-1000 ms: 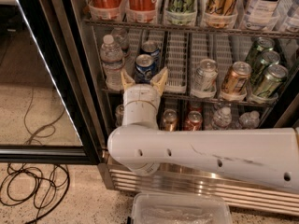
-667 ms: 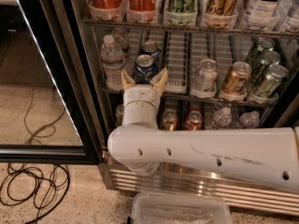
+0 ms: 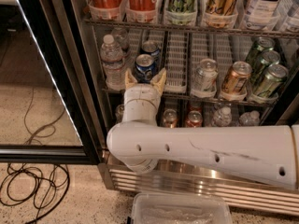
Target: Pick pepsi can from middle shelf of fridge
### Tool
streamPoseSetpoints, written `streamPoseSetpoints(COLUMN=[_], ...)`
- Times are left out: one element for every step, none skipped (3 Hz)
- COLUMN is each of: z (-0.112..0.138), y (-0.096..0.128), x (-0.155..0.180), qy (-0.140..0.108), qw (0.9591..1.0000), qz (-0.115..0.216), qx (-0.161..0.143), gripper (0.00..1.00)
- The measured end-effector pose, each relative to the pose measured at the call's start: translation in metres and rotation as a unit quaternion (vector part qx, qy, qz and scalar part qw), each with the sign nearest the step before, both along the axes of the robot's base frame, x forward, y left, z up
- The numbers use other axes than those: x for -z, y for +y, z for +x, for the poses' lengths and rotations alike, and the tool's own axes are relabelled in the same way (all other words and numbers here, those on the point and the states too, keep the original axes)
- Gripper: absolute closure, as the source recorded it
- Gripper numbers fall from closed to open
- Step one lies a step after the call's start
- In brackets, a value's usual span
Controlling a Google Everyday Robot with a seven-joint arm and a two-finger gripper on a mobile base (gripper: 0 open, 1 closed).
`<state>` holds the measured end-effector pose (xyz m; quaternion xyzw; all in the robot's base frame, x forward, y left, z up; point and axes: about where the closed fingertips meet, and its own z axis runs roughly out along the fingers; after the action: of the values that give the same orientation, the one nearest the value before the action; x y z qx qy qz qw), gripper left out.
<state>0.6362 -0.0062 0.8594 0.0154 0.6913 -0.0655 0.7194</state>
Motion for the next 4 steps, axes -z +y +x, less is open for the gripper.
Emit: streamPoseSetpoints(z=[0.006, 0.016, 0.026, 0.032], y=[-0.003, -0.001, 0.002, 0.007], x=[0.005, 0.009, 0.01, 0.01], qy=[0.01, 0.012, 0.014, 0.014], qw=[0.9999, 0.9999, 0.9999, 0.9998], qz=[0.008, 0.01, 0.008, 0.005], qx=[0.005, 0.001, -0.004, -0.01], gripper=[0.31, 0.32, 0.32, 0.31])
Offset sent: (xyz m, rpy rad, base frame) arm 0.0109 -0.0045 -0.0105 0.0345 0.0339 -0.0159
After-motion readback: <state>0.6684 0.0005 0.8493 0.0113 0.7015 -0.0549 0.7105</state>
